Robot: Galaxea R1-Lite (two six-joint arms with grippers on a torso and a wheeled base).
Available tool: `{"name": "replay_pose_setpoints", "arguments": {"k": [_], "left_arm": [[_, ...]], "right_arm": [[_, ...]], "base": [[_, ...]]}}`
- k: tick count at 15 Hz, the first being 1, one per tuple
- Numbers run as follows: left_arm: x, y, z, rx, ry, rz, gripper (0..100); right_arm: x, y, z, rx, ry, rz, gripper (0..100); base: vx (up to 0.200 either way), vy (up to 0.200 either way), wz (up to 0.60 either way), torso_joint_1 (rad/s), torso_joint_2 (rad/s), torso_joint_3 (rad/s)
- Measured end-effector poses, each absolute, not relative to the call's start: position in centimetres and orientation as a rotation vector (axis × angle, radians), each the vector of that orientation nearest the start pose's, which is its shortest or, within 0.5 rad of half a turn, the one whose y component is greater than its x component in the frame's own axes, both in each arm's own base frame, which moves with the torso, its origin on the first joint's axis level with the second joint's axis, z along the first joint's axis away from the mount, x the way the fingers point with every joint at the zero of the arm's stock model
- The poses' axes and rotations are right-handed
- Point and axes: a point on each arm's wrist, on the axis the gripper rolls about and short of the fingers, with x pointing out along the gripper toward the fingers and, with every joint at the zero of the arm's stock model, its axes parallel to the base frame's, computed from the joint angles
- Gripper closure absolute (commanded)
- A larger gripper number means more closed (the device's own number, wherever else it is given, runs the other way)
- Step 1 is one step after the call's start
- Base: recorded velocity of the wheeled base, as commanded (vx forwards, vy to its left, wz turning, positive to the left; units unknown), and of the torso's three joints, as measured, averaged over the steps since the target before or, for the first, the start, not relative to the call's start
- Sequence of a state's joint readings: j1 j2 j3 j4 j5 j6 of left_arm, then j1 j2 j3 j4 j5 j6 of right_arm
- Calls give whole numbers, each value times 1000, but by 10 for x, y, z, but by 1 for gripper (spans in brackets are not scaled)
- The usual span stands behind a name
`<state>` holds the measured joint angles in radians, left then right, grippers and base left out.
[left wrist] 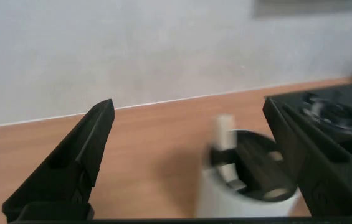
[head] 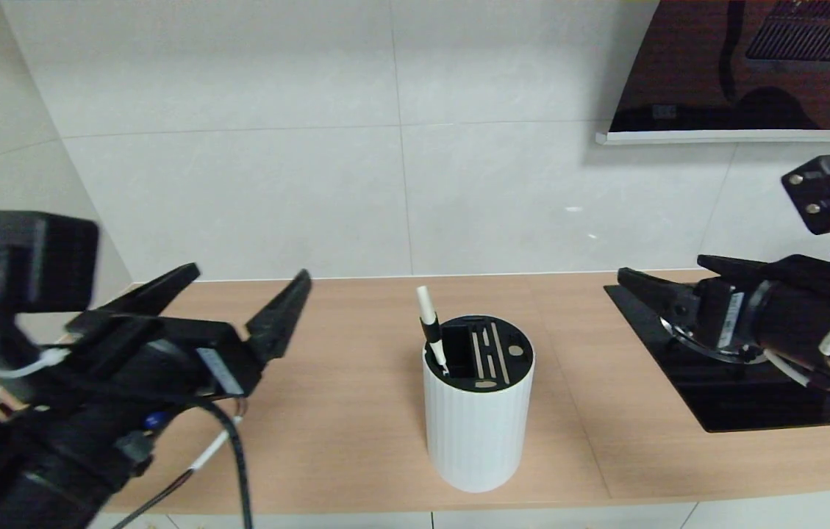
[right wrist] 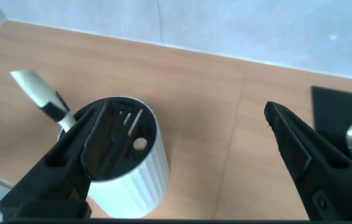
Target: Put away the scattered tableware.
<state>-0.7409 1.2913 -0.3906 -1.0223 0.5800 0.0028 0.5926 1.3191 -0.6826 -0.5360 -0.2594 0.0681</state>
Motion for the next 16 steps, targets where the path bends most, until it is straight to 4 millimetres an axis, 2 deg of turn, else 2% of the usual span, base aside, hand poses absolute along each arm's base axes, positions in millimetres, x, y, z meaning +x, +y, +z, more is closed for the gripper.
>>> {"name": "replay_pose_setpoints", "arguments": {"k": [5, 8, 10, 12, 14, 16], "left_arm": [[71, -29, 196, -71, -121, 23, 0], [24, 2, 180, -38, -128, 126, 0], [-9, 13, 173, -25, -139, 195, 0], [-37, 15, 180, -51, -206, 275, 0], [-52, 12, 181, -42, -260, 329, 0], [-58, 9, 166, -3, -247, 345, 0]], "right_arm": [[113, 58, 216, 11, 45, 266, 0], [68, 25, 204, 38, -55, 179, 0], [37, 7, 196, 37, -123, 76, 0], [7, -4, 185, -3, -169, -18, 0], [-17, -9, 171, -60, -197, -94, 0], [-32, -9, 164, -81, -245, -191, 0]], "base": [[0, 0, 0, 0, 0, 0], [0, 0, 0, 0, 0, 0], [0, 0, 0, 0, 0, 0], [0, 0, 0, 0, 0, 0], [0, 0, 0, 0, 0, 0], [0, 0, 0, 0, 0, 0]]}}
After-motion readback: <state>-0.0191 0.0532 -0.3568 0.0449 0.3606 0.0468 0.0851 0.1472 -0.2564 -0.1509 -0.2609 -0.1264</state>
